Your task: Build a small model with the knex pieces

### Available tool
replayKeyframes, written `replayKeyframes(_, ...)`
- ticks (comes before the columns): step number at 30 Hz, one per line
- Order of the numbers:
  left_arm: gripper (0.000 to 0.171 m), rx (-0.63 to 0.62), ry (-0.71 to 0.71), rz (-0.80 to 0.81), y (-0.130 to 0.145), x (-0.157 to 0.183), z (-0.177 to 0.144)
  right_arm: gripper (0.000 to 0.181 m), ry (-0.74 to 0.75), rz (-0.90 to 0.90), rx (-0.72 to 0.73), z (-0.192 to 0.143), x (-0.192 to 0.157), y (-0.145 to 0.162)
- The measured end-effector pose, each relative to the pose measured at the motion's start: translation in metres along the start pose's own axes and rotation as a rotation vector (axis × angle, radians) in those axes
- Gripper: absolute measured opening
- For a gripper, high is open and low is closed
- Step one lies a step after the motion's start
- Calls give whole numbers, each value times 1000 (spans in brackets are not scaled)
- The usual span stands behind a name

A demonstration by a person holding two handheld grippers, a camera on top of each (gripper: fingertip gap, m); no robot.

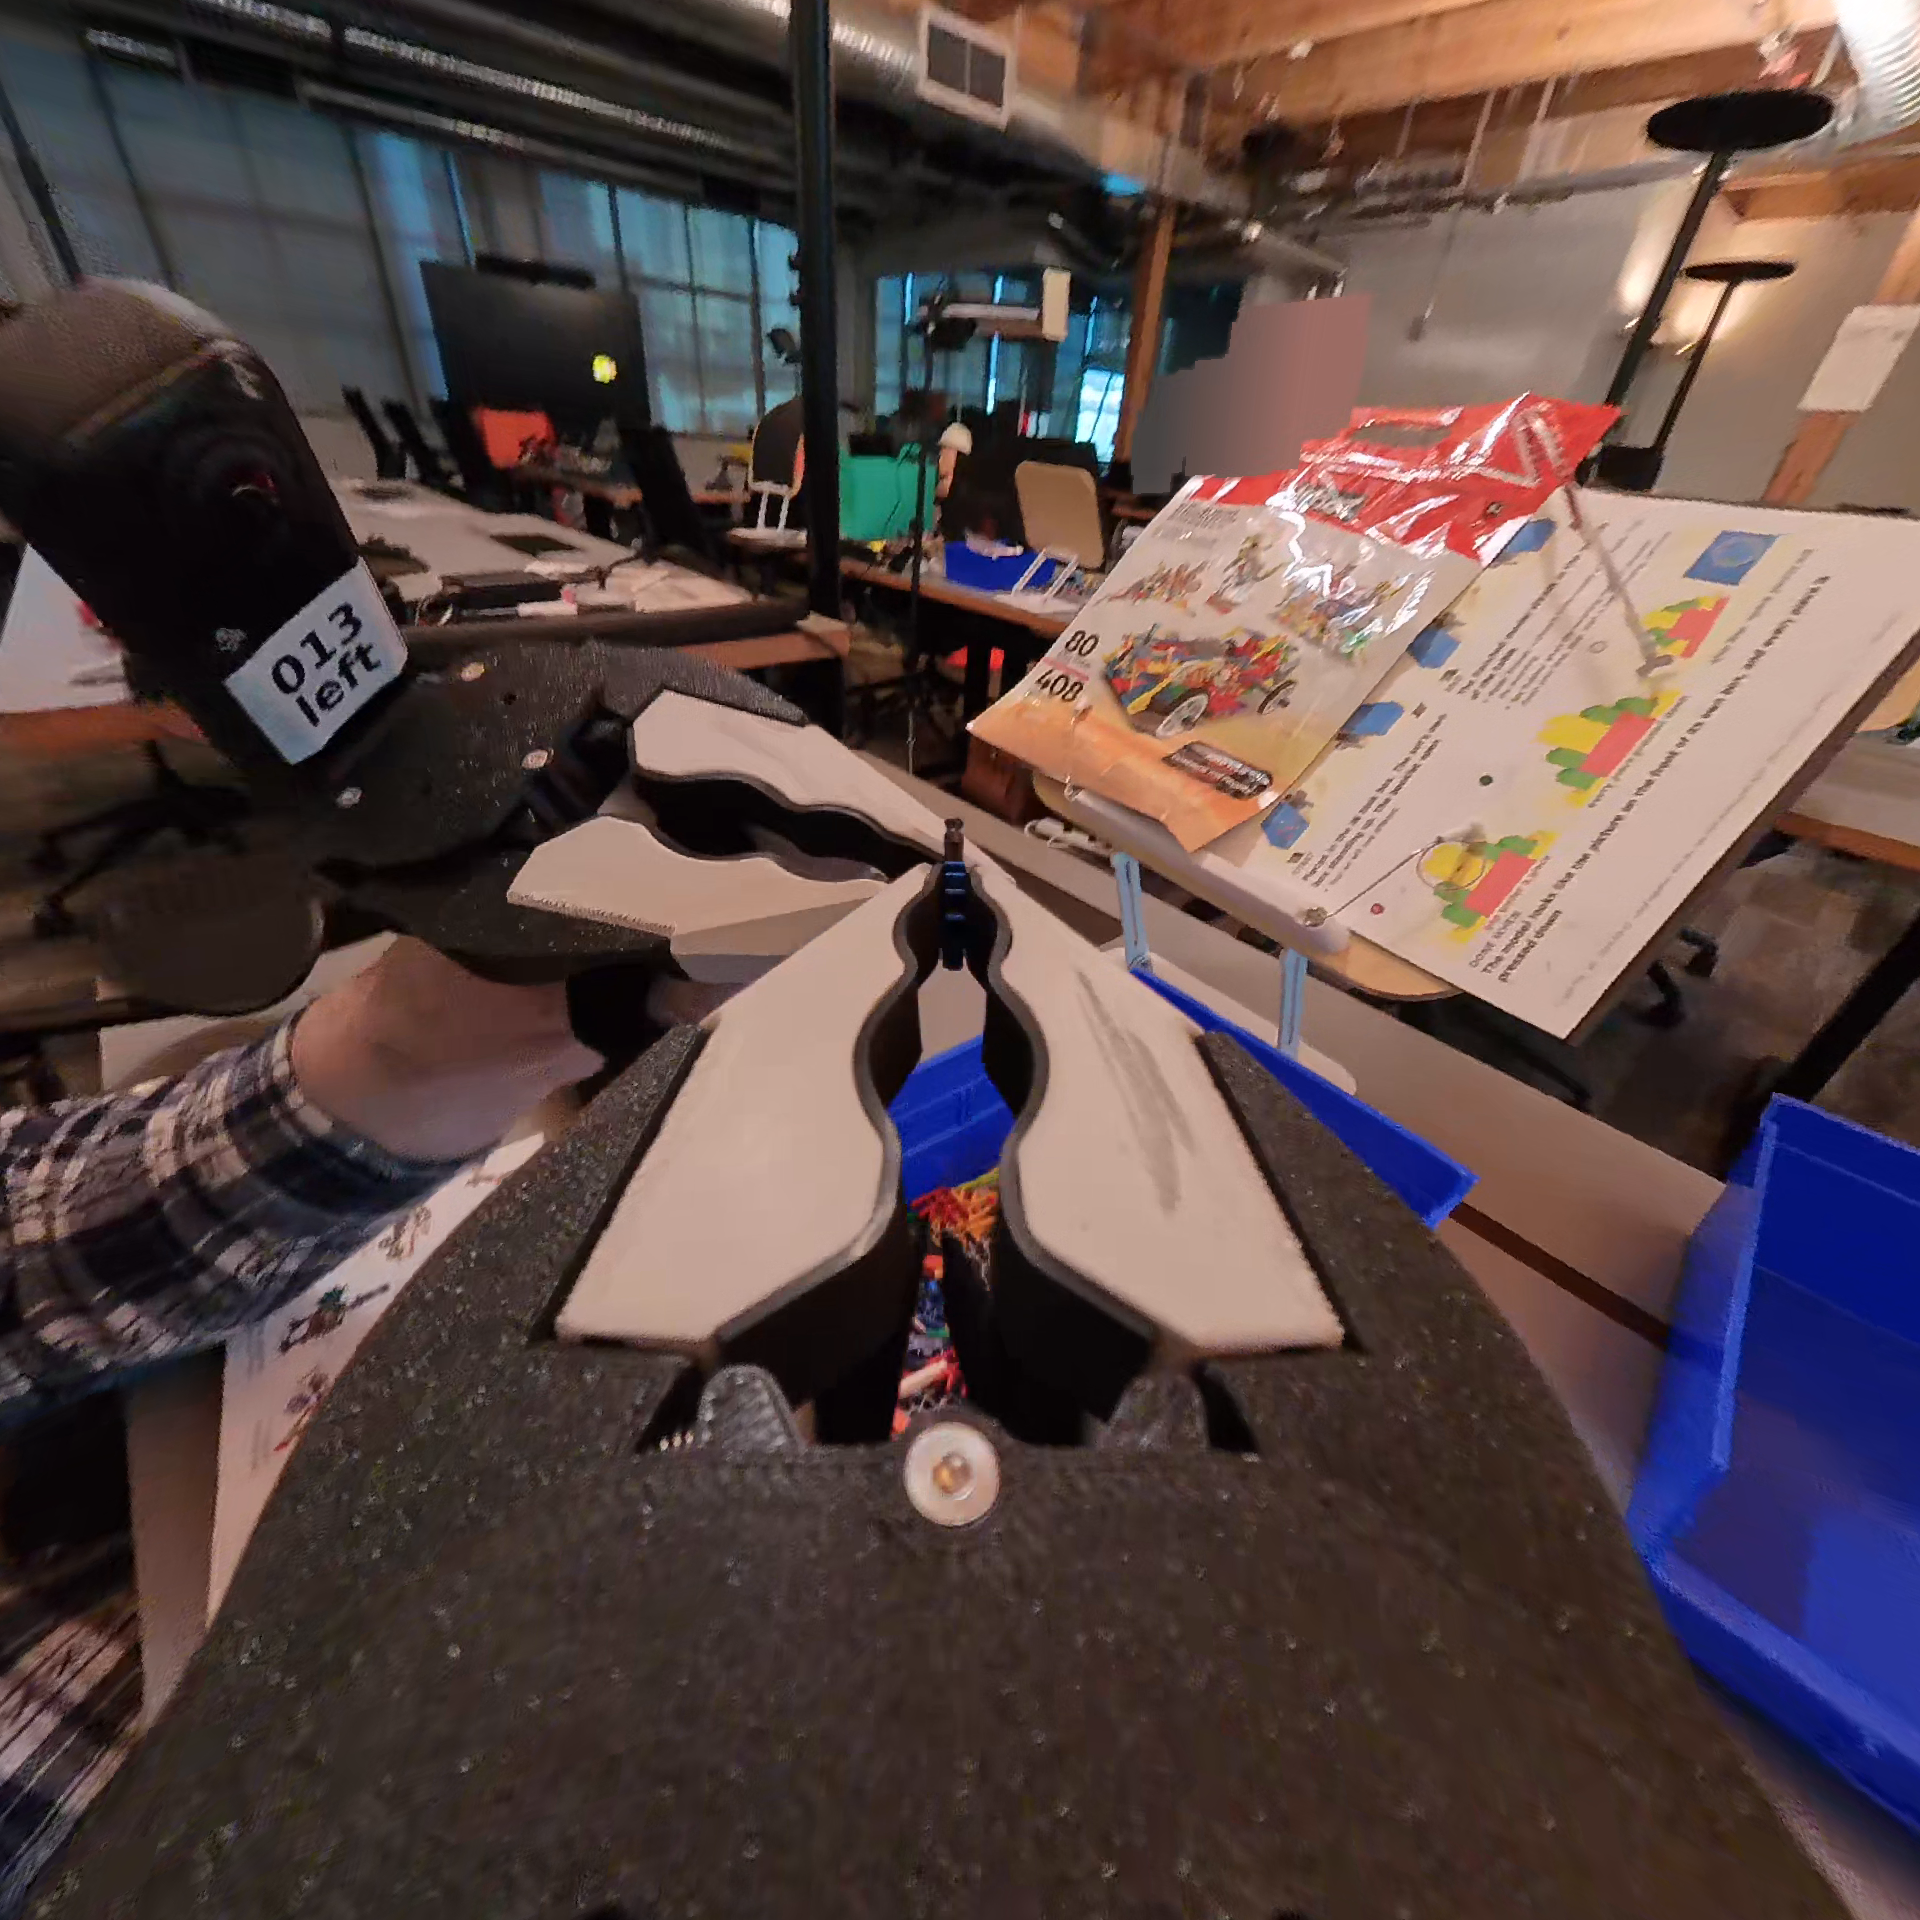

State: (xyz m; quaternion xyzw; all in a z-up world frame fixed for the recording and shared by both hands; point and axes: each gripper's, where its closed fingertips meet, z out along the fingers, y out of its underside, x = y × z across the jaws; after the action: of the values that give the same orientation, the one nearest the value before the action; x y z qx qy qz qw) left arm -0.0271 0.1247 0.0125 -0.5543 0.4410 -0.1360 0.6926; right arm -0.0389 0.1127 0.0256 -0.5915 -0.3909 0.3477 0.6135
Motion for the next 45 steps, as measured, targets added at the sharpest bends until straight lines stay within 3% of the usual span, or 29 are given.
replayKeyframes(7,0,109,-29,-229,-1,0,10,2,105,54,145,4,10,-6)
replayKeyframes(15,0,225,219,-612,-10,1,5,2,188,-5,203,8,8,-13)
replayKeyframes(19,0,213,215,-613,-8,-1,4,2,230,-37,207,11,9,-13)
replayKeyframes(25,0,246,322,-729,-13,1,0,5,281,-131,193,12,6,-16)
replayKeyframes(27,0,211,302,-679,-10,1,0,5,270,-108,170,14,6,-14)
replayKeyframes(30,0,88,156,-461,2,-2,5,1,288,-117,125,15,10,-7)
replayKeyframes(31,0,81,156,-478,2,-1,5,1,307,-156,117,15,10,-6)
replayKeyframes(35,0,210,360,-814,-6,3,3,1,406,-440,48,16,6,-9)
replayKeyframes(37,0,169,351,-802,4,5,9,3,398,-465,33,20,3,-8)
replayKeyframes(39,0,95,291,-681,16,4,13,3,400,-449,29,17,7,-7)
replayKeyframes(42,0,-147,233,-446,55,5,18,2,347,-327,19,10,14,1)
replayKeyframes(45,0,-326,179,-363,98,-3,21,3,302,-277,-5,4,16,12)
